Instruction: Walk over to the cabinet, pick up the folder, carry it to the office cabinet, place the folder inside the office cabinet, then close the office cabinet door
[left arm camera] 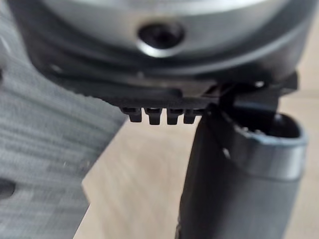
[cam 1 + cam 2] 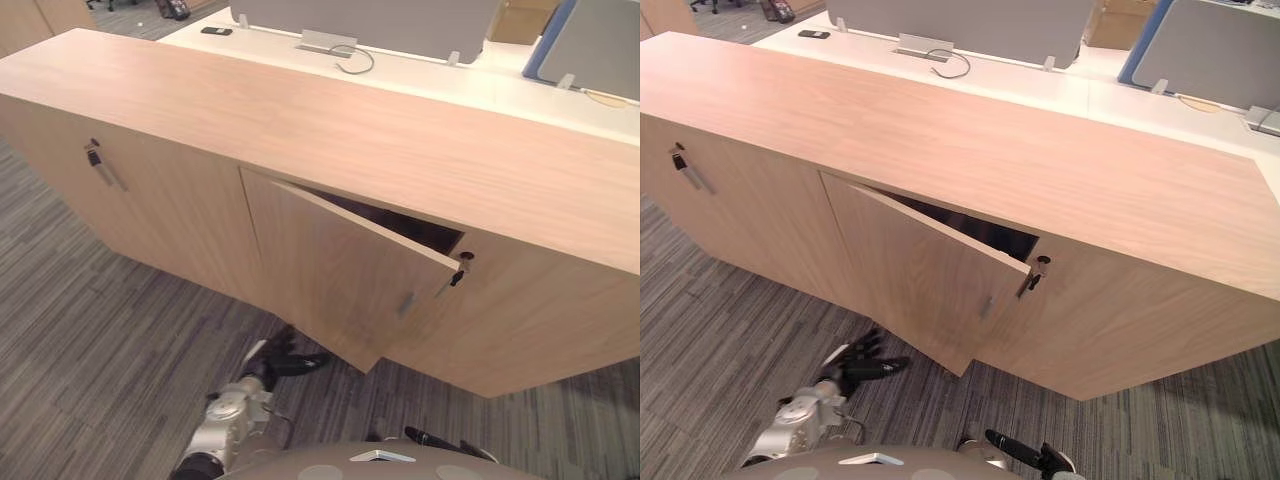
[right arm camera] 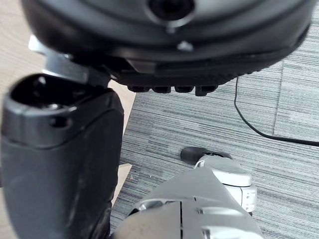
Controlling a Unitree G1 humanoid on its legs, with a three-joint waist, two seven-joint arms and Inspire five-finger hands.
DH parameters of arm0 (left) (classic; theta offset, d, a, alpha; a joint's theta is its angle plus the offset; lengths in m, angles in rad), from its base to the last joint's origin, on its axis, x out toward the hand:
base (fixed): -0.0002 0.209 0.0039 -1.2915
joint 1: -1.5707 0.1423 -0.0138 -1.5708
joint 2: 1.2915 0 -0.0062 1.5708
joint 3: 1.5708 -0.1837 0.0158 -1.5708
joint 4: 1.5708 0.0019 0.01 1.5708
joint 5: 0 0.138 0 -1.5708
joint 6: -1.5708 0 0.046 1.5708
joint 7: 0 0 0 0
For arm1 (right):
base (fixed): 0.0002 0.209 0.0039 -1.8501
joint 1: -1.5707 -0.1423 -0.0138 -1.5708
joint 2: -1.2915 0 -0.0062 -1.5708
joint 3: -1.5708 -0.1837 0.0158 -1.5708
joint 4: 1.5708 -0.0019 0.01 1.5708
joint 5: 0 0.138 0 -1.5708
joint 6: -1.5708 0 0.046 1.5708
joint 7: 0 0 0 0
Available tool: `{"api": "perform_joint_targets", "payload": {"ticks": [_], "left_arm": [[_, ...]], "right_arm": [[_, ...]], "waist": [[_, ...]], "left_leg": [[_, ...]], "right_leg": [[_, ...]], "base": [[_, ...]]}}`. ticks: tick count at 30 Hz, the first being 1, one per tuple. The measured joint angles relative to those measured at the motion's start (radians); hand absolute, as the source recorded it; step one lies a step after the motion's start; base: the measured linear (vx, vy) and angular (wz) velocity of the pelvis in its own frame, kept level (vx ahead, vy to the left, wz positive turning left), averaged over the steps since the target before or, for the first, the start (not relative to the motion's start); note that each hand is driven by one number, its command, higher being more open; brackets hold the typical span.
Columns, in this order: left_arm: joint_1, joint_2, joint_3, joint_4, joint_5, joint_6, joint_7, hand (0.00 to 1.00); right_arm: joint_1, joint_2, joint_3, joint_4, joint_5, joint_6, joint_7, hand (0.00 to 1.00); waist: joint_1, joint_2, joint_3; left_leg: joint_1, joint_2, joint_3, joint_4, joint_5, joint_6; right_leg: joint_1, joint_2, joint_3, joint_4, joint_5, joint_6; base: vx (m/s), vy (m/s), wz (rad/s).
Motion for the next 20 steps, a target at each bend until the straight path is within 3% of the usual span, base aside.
{"api": "perform_joint_targets", "payload": {"ticks": [2,3,4,7,11,16,20], "left_arm": [[0.017,-0.005,0.068,0.072,-0.023,-0.014,0.029,1.00],[0.017,-0.008,0.089,0.105,-0.026,-0.022,0.032,1.00],[0.013,-0.005,0.128,0.165,-0.027,-0.029,0.037,1.00],[0.021,0.031,0.242,0.357,-0.017,-0.028,0.041,1.00],[0.091,0.054,0.273,0.416,0.060,-0.023,0.038,1.00],[0.082,0.008,0.289,0.428,0.101,-0.047,0.031,1.00],[0.045,-0.020,0.250,0.452,0.140,-0.054,0.077,1.00]], "right_arm": [[-0.022,-0.015,0.003,0.018,0.011,0.007,-0.013,1.00],[-0.026,-0.022,0.003,0.027,0.026,0.006,-0.016,1.00],[-0.031,-0.013,0.003,0.041,0.036,0.007,-0.018,1.00],[-0.037,0.035,-0.008,0.068,0.072,0.007,-0.015,1.00],[-0.030,0.075,-0.052,0.077,0.106,0.008,-0.017,1.00],[-0.028,0.079,-0.063,0.077,0.256,-0.011,-0.076,1.00],[-0.029,0.110,-0.177,0.107,0.405,-0.063,-0.162,1.00]], "waist": [[0.012,0.016,0.005],[0.018,0.024,0.003],[0.023,0.015,0.003],[0.018,-0.031,-0.026],[0.022,-0.045,-0.071],[0.019,-0.029,-0.094],[0.017,-0.015,-0.103]], "left_leg": [[-0.001,-0.096,-0.187,-0.140,-0.018,-0.016],[0.003,-0.115,-0.232,-0.202,0.001,-0.030],[0.021,-0.139,-0.225,-0.223,0.029,-0.035],[0.043,-0.197,-0.187,-0.278,0.047,-0.006],[0.099,-0.220,-0.146,-0.397,0.082,0.007],[0.145,-0.222,-0.133,-0.486,0.114,0.003],[0.207,-0.215,-0.120,-0.541,0.124,-0.001]], "right_leg": [[-0.009,-0.028,0.040,0.000,0.002,0.022],[-0.014,-0.032,0.049,0.001,0.004,0.036],[-0.011,-0.045,0.066,-0.004,0.006,0.055],[-0.016,-0.098,0.086,-0.024,0.011,0.056],[-0.034,-0.111,0.105,-0.040,0.033,0.049],[-0.033,-0.108,0.105,-0.064,0.033,0.049],[0.002,-0.099,0.105,-0.076,0.025,0.033]], "base": [[0.05,0.228,-0.58],[0.01,0.227,-0.40],[0.05,0.225,-0.18],[0.07,0.207,-0.18],[0.09,0.064,-0.30],[0.08,-0.021,-0.10],[0.06,-0.023,-0.10]]}}
